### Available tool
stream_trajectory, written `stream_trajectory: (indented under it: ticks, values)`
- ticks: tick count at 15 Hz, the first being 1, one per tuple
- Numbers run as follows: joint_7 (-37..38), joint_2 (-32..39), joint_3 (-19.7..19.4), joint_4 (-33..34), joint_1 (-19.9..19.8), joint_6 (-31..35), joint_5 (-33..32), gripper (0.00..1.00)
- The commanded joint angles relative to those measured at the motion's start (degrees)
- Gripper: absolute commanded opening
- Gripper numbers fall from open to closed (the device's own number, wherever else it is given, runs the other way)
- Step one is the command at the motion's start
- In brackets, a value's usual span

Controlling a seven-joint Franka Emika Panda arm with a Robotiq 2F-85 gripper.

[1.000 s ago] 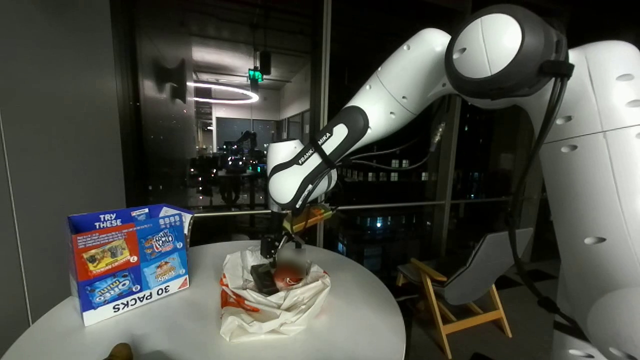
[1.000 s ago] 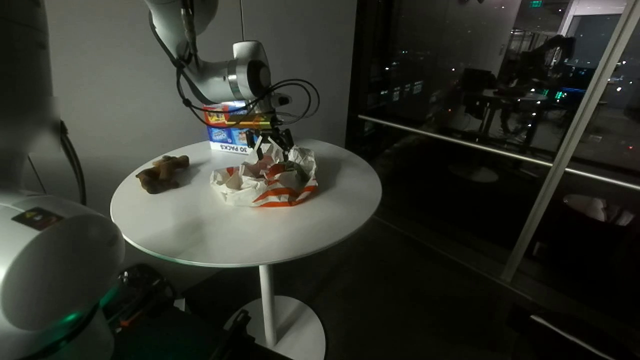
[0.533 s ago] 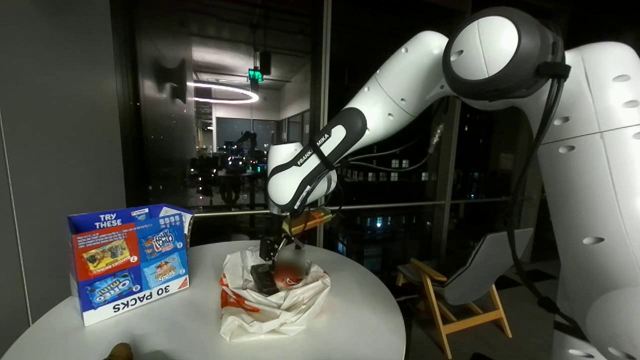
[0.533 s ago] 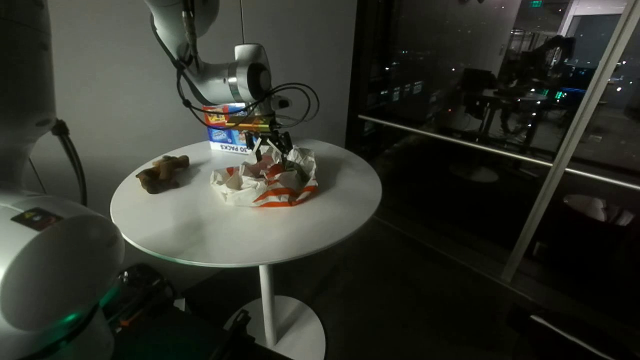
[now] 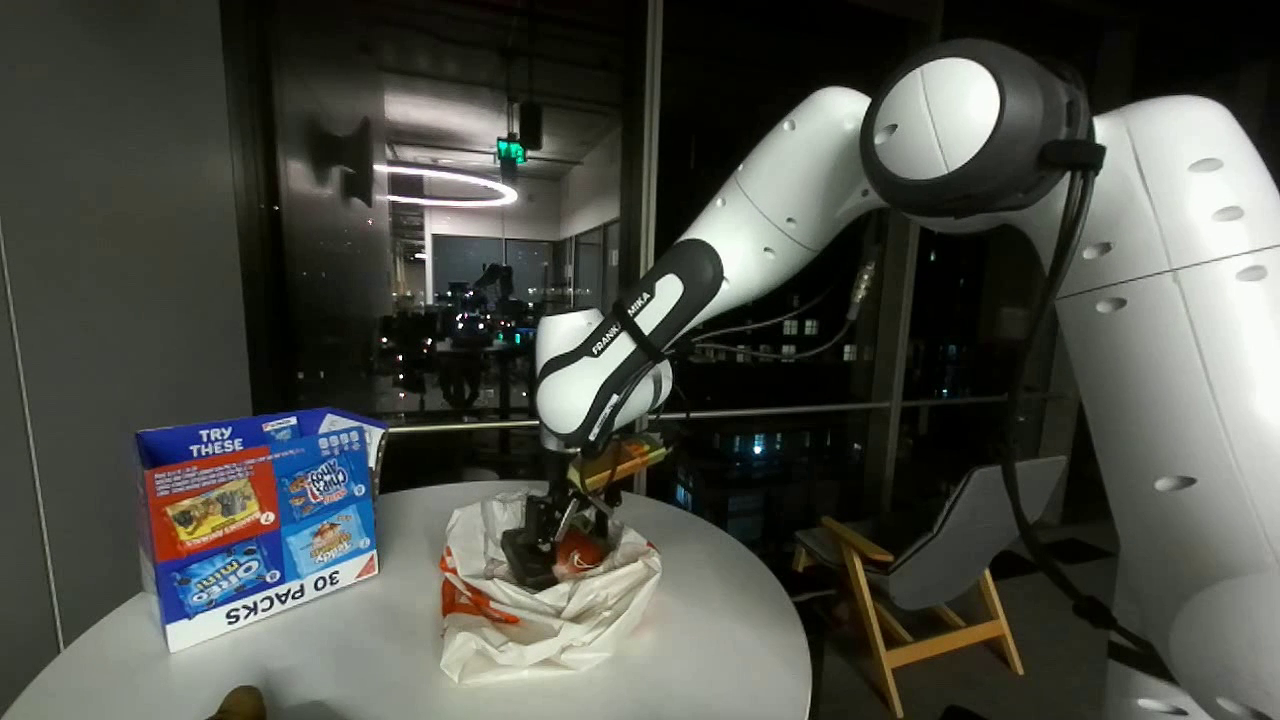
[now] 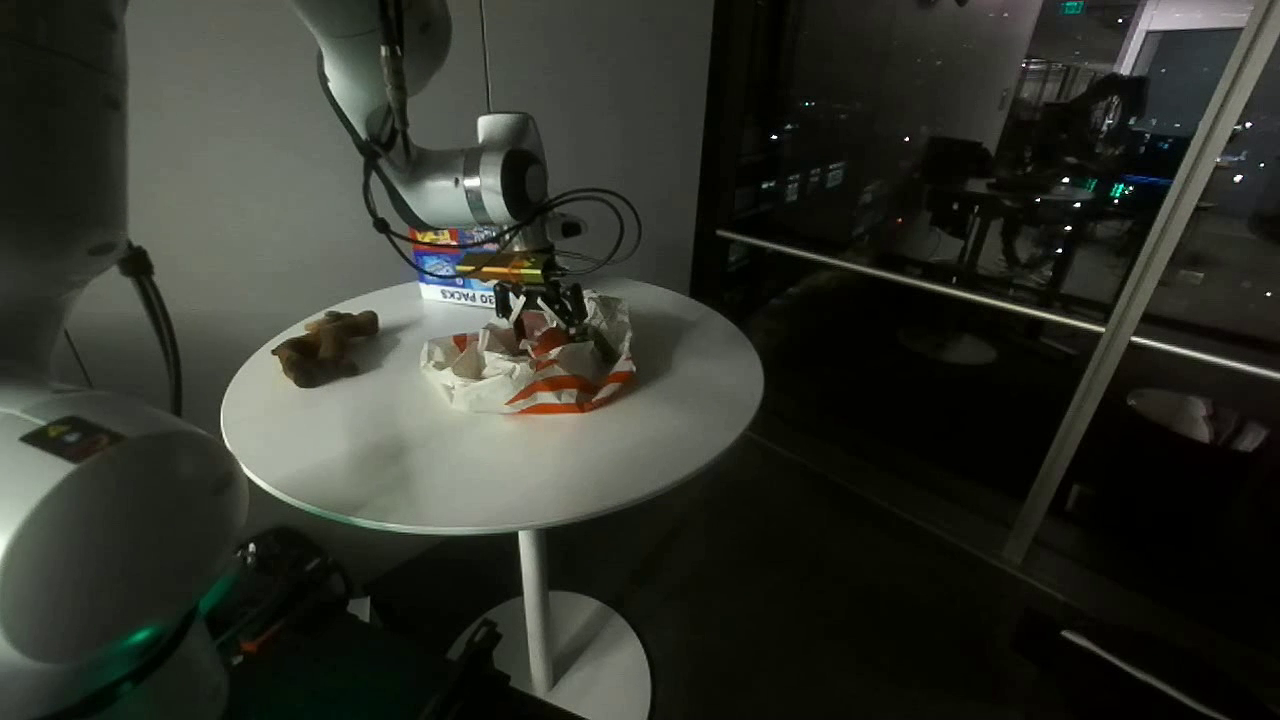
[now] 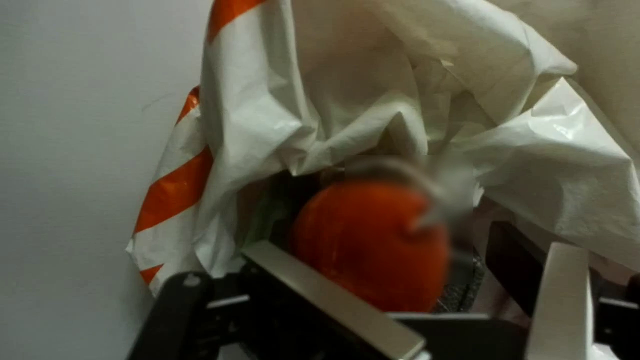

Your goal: Remove the items from the plastic bag and put them on the table

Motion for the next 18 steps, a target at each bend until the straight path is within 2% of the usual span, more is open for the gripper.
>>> stream_trajectory:
  ticks: [1, 2, 3, 6, 10, 12, 14, 16, 18]
  values:
    - [-0.38, 2.29, 0.07, 1.57, -0.81, 1.68, -0.13, 0.75]
    - [-0.56, 2.46, -0.01, 1.24, -0.82, 3.0, -0.47, 0.73]
    - [-0.96, 2.62, 0.04, 0.96, -0.95, 4.3, -0.41, 0.66]
    - [-1.57, 3.09, -0.13, 0.32, -1.04, 8.06, -0.7, 0.4]
    - [-1.39, 3.38, -0.69, 0.05, -0.73, 9.56, -1.16, 0.11]
    - [-0.46, 2.61, -1.36, -0.36, -0.32, 9.39, -2.01, 0.08]
    - [-0.31, -0.62, -1.61, -2.1, -0.04, 9.49, -3.13, 0.1]
    - [-1.98, -4.71, -0.98, -4.77, -0.41, 12.29, -3.76, 0.08]
    - [-4.81, -8.74, 0.2, -7.32, -0.85, 16.18, -3.96, 0.1]
